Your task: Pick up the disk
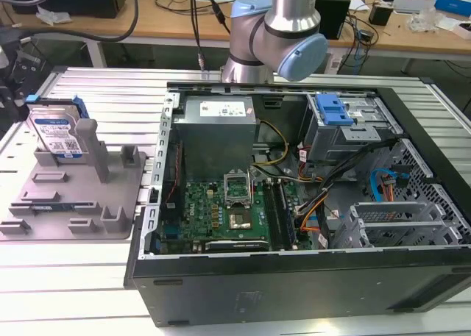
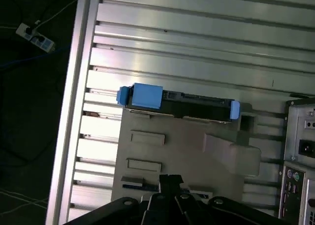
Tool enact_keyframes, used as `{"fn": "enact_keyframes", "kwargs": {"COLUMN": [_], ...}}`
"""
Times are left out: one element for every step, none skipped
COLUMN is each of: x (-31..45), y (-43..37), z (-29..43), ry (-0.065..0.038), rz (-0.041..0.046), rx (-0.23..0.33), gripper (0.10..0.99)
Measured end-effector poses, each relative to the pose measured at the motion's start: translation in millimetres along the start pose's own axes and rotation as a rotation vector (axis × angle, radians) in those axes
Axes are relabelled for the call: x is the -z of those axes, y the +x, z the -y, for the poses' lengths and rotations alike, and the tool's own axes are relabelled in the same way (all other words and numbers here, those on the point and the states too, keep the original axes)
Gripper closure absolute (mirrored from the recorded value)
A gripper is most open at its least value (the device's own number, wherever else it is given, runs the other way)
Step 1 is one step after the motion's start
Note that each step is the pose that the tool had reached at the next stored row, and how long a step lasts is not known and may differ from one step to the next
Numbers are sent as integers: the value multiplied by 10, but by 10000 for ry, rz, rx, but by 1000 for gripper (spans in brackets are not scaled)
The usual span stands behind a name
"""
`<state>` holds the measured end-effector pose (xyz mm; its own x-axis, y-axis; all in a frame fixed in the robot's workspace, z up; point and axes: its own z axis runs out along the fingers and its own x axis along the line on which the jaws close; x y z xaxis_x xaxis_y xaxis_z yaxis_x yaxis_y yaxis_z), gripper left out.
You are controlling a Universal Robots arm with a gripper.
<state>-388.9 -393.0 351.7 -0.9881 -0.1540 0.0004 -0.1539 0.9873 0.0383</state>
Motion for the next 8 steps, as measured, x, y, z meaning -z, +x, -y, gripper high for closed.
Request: {"fn": "enact_keyframes", "kwargs": {"x": [0,0,0,0,0,0,0,0], "y": [0,0,0,0,0,0,0,0], "z": [0,0,0,0,0,0,0,0], "ry": [1,1,1,1,1,1,1,1], "rz": [-19,-33,-40,-48,-59,-70,-77,-86], "rx": [462,844,1029,1209,1525,1797,1988,2228], "gripper": [980,980,980,980,980,980,980,980]}}
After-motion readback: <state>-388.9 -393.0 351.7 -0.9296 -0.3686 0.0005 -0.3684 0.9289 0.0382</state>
